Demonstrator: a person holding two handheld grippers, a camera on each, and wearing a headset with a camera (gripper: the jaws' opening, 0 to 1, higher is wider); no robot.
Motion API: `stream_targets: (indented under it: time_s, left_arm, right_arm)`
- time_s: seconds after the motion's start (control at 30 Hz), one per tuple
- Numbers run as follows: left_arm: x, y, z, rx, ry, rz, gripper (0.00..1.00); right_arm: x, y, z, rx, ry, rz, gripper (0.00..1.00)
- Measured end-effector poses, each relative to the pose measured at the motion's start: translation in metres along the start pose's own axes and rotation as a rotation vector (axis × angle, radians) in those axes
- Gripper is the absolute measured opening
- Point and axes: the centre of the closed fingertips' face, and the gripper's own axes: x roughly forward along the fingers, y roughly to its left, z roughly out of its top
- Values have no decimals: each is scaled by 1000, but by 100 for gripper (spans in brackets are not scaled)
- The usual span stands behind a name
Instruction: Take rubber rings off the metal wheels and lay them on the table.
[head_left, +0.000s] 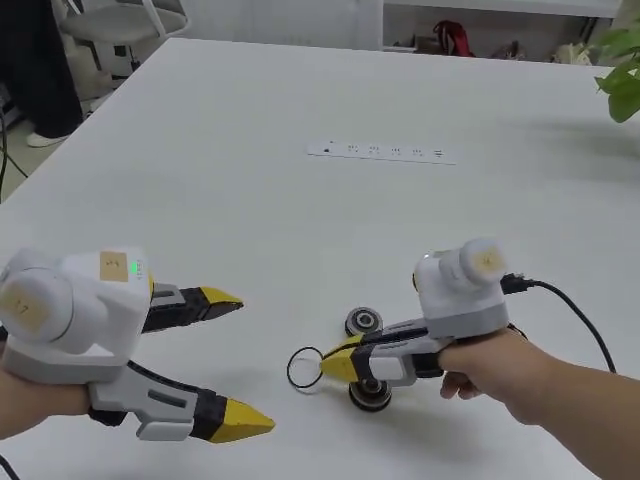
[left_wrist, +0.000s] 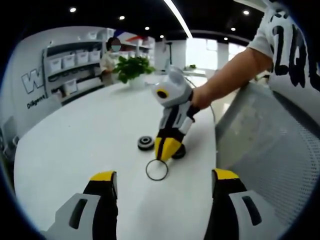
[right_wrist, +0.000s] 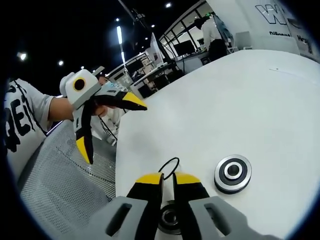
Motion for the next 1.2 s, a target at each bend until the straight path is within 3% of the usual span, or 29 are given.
stream_targets:
  time_s: [0.43, 1.2]
  left_arm:
    - [1, 1, 1, -5, -2, 0, 78]
    - [5, -1, 5, -2, -8, -7, 77]
  right_arm:
    - [-1, -4, 0, -22, 5, -17, 16]
    - [-20, 3, 18, -22, -72, -6, 22]
